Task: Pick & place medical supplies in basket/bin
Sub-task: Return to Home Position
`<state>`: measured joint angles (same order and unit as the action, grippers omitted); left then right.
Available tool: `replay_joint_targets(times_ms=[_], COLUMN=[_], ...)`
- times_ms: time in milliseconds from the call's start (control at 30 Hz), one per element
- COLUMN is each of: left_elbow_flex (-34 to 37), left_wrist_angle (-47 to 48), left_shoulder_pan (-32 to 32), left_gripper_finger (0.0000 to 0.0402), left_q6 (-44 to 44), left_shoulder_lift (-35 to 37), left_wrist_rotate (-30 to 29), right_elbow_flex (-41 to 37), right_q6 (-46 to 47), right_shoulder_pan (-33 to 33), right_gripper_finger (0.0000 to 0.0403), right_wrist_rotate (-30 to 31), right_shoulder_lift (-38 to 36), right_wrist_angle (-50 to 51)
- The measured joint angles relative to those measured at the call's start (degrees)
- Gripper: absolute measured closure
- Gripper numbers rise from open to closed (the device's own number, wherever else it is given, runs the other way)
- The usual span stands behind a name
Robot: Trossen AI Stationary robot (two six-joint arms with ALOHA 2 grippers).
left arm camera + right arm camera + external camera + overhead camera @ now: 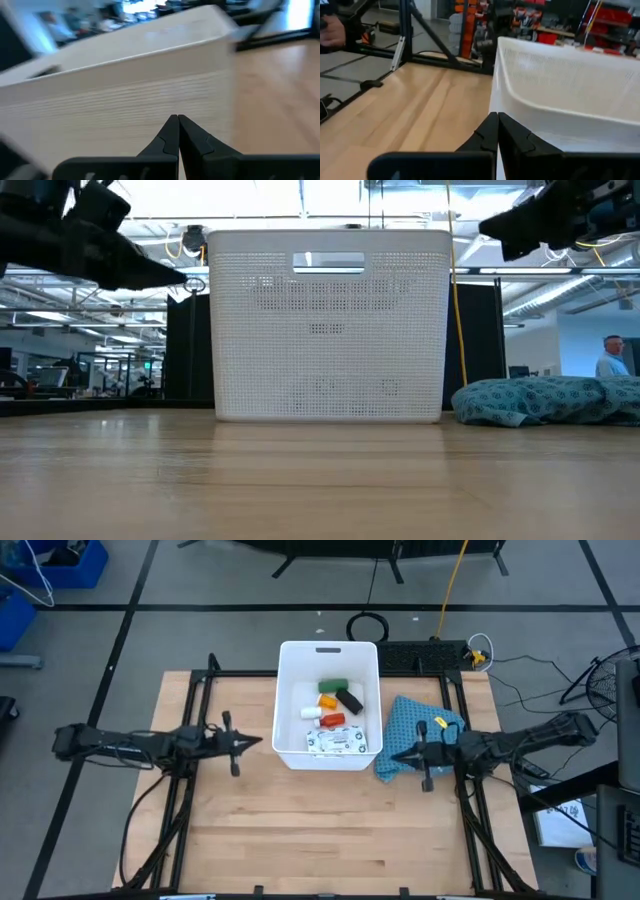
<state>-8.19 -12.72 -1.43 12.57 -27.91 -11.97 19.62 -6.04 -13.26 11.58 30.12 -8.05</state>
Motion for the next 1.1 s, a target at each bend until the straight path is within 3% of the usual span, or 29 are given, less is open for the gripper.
replay_joint_targets(times_ms=[100,233,400,833,1100], left_elbow_flex=[2.6,4.7,7.3,7.6,7.6], left_wrist_angle=[-3.8,-5.9,-5.4,2.8,7.2], left_shoulder_pan=[3.4,10.6,15.5,16.6,16.6], left_gripper_finger=[0.0401,0.0401,0.0401,0.0401,0.0401], left_q6=[1.4,-0.6,-3.7,-2.3,-1.2], left_shoulder_lift=[1.8,5.6,10.9,19.5,19.4], left_wrist_rotate=[0.3,11.4,20.0,25.8,27.1], right_elbow_flex=[0.0,0.0,-2.1,-17.2,-18.5], right_q6=[-1.1,0.9,1.7,2.3,3.0], right_shoulder_pan=[3.8,8.7,9.5,9.5,10.0], right_gripper_finger=[0.0403,0.0403,0.0403,0.0403,0.0403], right_wrist_rotate=[-5.1,-11.9,-9.8,-7.1,-6.4], right_shoulder_lift=[-3.0,-7.1,-12.1,-29.3,-29.8], right_wrist_angle=[0.2,1.2,2.7,-5.7,-1.3])
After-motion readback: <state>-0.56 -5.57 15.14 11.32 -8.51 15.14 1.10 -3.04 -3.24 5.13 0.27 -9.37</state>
